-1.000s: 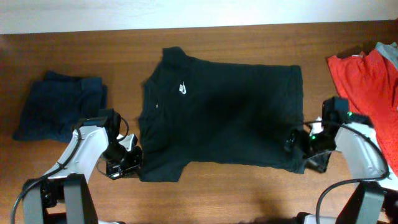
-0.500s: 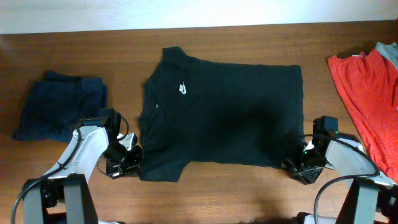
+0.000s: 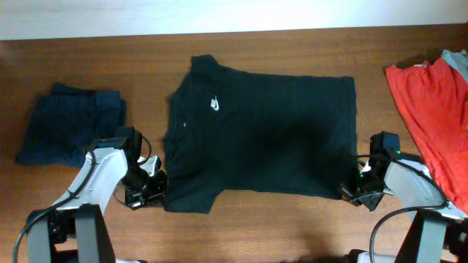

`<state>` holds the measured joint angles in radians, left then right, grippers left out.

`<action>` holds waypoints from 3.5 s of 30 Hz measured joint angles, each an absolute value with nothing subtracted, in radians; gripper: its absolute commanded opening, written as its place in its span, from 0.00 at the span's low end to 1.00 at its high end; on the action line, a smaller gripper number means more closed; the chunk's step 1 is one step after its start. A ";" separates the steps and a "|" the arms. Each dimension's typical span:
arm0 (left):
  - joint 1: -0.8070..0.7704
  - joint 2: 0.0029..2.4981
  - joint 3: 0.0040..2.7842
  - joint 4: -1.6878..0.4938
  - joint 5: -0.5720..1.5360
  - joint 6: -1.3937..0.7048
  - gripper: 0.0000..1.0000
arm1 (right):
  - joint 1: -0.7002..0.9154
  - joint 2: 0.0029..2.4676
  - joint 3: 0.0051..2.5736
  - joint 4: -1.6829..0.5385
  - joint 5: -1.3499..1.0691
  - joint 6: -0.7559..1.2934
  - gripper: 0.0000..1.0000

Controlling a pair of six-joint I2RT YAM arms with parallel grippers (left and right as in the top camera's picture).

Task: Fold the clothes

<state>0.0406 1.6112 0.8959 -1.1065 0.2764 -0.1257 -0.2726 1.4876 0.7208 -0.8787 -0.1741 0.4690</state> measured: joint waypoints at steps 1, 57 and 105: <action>0.041 1.608 0.896 -1.111 0.277 -0.132 0.01 | -0.273 1.486 0.734 -0.904 -0.172 0.463 0.04; 0.041 1.602 1.015 -0.378 0.364 -0.277 0.49 | -0.273 1.507 0.834 -0.362 -0.410 0.449 0.76; -0.278 1.981 1.324 -0.886 0.172 0.136 0.41 | -0.273 1.506 0.838 -0.659 -0.500 0.302 0.76</action>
<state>-0.2779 1.9808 1.3239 -0.8856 0.1719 0.1356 -0.2726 1.5063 0.8379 -0.6586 -0.4995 0.3023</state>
